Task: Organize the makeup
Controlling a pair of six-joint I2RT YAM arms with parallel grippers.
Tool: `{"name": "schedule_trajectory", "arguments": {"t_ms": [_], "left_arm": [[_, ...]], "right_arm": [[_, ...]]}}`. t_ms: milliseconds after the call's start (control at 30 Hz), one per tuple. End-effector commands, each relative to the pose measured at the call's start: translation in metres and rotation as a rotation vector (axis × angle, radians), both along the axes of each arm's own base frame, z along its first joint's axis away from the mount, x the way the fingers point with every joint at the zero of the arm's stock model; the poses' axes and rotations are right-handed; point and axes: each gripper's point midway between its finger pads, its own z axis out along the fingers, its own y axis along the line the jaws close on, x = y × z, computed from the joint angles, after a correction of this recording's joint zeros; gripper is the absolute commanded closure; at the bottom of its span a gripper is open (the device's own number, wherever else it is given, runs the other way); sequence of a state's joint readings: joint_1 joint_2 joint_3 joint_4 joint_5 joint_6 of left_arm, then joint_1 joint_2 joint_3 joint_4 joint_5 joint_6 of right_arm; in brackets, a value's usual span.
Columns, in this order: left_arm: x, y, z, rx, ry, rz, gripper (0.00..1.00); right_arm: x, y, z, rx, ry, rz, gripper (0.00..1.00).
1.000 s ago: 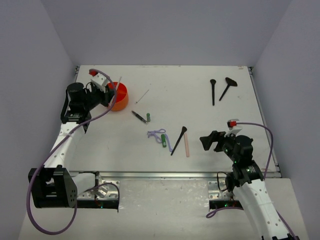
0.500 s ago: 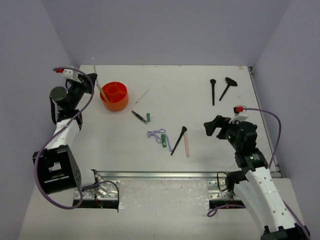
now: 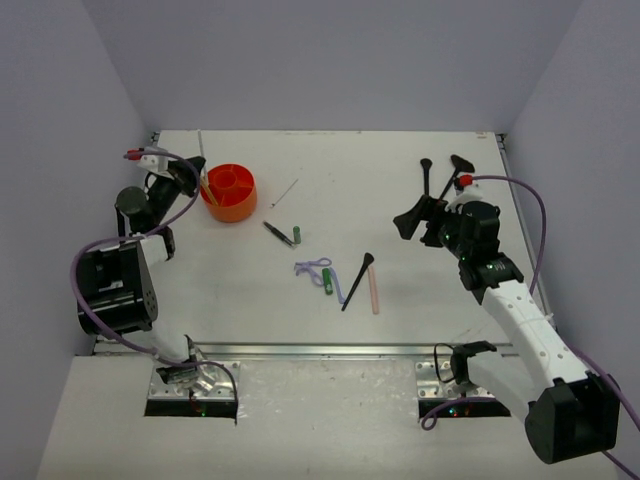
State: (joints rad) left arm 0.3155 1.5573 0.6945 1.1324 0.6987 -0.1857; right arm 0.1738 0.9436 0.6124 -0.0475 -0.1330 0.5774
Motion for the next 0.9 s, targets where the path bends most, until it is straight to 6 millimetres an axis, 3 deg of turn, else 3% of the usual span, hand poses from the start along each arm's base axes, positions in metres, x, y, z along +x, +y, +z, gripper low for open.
{"name": "schedule_trajectory", "arguments": {"t_ms": [0,167,633,867], "left_arm": [[-0.004,0.000,0.013,0.067,-0.137,-0.049,1.00],[0.001,0.003,-0.014,0.103,-0.091,-0.055,1.00],[0.018,0.018,-0.048,0.009,-0.039,-0.033,1.00],[0.022,0.024,-0.055,-0.018,-0.044,-0.018,1.00]], "right_arm": [[0.009,0.005,0.028,0.028,-0.114,0.009,0.02],[0.006,-0.001,0.012,-0.002,-0.095,-0.011,0.01],[0.005,-0.002,-0.004,-0.035,-0.049,0.000,0.01],[0.000,-0.005,-0.010,-0.046,-0.041,-0.009,0.01]]}}
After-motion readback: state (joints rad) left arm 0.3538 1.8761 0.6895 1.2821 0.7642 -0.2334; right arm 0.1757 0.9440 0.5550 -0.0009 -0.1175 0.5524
